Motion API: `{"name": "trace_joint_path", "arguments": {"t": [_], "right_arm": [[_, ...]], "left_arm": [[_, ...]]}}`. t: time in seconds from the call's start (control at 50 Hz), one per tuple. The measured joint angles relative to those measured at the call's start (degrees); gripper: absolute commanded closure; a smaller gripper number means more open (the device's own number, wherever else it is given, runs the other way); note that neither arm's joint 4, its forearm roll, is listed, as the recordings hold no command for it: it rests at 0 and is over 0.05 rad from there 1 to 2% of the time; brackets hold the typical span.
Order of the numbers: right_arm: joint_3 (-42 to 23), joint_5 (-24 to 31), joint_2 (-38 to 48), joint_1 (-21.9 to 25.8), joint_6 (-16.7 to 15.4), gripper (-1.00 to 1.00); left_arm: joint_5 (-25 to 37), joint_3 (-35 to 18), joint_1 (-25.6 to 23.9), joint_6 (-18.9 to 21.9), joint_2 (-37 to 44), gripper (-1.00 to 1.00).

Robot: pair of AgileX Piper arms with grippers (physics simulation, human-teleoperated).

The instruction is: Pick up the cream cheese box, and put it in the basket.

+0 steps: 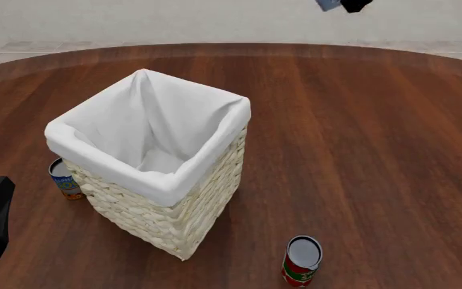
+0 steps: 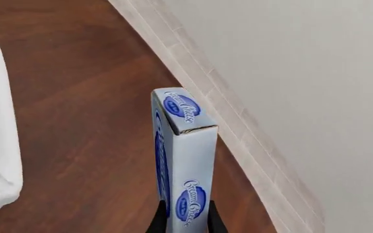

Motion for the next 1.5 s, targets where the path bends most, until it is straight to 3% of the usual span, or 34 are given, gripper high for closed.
{"name": "trace_joint_path", "arguments": {"t": [0.96,1.16,1.5], "right_arm": [[-28.7,21.8,17.1,13.0,-7.1,1.0],[-29.2,23.4,17.7,16.2,-8.4,1.0],[-24.3,21.8,17.4,21.5,-9.0,1.0]], "left_arm": [[0.0,0.0,0.0,0.0,0.0,-1.0],[0.0,0.0,0.0,0.0,0.0,-1.0],[0.0,0.0,0.0,0.0,0.0,-1.0]]}}
